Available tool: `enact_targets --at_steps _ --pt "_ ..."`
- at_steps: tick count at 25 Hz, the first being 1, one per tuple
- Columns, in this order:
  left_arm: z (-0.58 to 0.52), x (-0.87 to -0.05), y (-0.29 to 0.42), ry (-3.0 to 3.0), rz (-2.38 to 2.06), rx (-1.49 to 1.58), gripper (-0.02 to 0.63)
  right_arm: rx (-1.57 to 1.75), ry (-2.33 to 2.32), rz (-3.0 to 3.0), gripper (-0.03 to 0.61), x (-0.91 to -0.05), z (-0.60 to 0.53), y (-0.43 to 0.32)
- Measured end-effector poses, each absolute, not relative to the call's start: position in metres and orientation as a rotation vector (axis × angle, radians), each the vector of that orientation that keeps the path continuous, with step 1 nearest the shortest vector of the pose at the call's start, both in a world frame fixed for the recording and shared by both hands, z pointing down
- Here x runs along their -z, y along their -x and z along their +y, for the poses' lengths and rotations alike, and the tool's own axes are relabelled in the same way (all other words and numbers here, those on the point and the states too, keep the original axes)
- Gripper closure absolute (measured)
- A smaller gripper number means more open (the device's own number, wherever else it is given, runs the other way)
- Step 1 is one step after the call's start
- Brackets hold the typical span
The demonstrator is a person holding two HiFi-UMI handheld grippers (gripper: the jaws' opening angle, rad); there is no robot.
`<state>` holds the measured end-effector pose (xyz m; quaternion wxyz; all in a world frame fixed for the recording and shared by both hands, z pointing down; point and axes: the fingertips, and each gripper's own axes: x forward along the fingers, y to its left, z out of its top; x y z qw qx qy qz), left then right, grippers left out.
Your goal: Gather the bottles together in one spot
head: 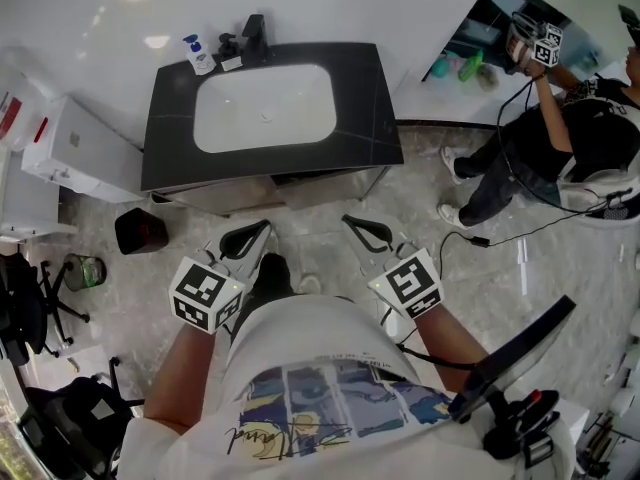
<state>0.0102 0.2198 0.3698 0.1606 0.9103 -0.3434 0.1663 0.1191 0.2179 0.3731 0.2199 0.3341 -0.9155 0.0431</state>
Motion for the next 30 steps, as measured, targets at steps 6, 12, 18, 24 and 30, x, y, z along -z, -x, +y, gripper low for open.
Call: enact_targets --at_steps 6,12,18,24,30 --pt "0.221 -0.369 -0.012 -2.599 -0.980 -0.473 0.612 -0.123 -0.911 -2.535 0.578 -0.373 0.220 -0.117" --pt "0.222 -0.370 -0.010 -2.594 -0.987 -0.468 0.612 -0.121 -0.907 -2.537 0.578 -0.372 0.220 -0.114" --pt "0.223 -0.371 -0.009 -2.588 -0.988 -0.464 0.612 -0.111 -0.895 -2.531 0.578 -0.373 0.221 -0.114" --pt "0.223 -0.370 -0.007 -2.588 -0.989 -0.466 0.612 -0.113 -0.882 -2.532 0.578 -0.374 0.222 -0.110" --pt "0.221 -0.370 -0.005 -2.589 -0.979 -0.473 0.612 -0.110 -0.880 -2.524 0.578 -0.373 0.220 -0.109"
